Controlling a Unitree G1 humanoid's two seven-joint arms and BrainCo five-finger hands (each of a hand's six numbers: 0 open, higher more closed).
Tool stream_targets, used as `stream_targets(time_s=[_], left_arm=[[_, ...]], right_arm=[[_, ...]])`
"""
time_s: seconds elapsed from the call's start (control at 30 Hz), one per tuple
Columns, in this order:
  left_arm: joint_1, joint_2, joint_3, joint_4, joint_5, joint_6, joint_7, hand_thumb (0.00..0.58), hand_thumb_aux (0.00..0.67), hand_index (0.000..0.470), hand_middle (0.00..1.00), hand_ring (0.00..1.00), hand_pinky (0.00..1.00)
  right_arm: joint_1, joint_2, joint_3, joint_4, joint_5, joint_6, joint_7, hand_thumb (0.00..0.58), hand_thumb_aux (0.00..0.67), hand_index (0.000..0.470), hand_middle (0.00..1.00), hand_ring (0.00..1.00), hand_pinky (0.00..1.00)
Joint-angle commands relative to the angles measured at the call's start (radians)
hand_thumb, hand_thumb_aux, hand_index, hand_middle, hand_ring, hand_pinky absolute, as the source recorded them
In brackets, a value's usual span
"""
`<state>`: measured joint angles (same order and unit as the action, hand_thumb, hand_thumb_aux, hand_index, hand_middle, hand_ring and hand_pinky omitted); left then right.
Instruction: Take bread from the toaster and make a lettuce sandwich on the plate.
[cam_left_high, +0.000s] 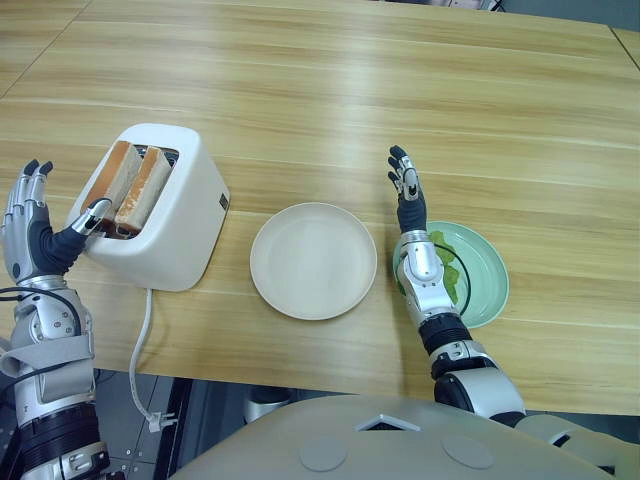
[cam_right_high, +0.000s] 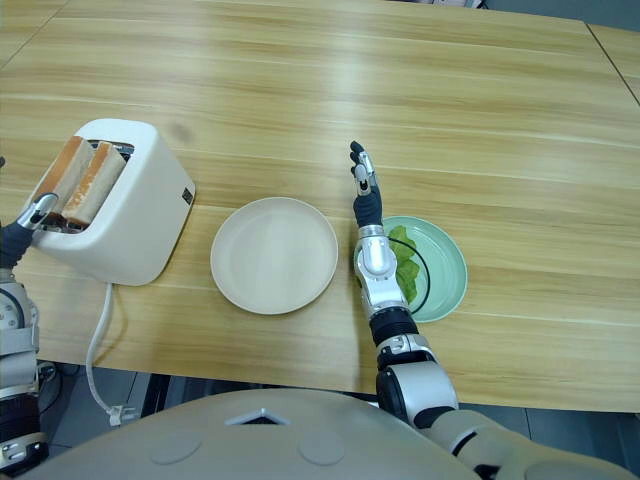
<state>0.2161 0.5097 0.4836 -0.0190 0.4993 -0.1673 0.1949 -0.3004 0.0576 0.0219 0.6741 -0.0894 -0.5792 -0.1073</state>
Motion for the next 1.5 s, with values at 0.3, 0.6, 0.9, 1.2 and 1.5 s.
stream_targets(time_s=[0.3,0.6,0.9,1.2,1.5], left_arm=[[-0.002,0.012,-0.046,0.059,-0.013,0.006,0.013,0.000,0.000,0.000,0.00,0.00,0.00],[0.003,0.008,-0.066,0.056,-0.018,0.010,0.012,0.000,0.000,0.000,0.00,0.00,0.00],[0.003,0.007,-0.080,0.058,-0.036,-0.016,0.012,0.580,0.670,0.460,0.00,0.00,0.00],[0.005,0.003,-0.086,0.053,-0.066,-0.053,0.022,0.580,0.670,0.460,0.00,0.00,0.00],[0.017,-0.037,-0.063,-0.077,-0.118,-0.128,0.040,0.580,0.670,0.460,0.00,0.00,0.00]], right_arm=[[0.003,-0.005,0.000,0.009,-0.001,0.008,0.002,0.000,0.000,0.000,0.00,0.00,0.00],[0.000,-0.001,0.001,0.011,-0.001,0.009,0.002,0.000,0.000,0.000,0.00,0.00,0.00],[0.000,0.003,0.002,0.015,-0.003,0.009,0.000,0.000,0.000,0.000,0.00,0.00,0.00],[-0.002,0.006,0.003,0.027,-0.005,0.010,-0.003,0.000,0.000,0.000,0.00,0.00,0.00],[-0.009,0.005,0.005,0.049,-0.007,0.005,-0.007,0.000,0.000,0.000,0.00,0.00,0.00]])
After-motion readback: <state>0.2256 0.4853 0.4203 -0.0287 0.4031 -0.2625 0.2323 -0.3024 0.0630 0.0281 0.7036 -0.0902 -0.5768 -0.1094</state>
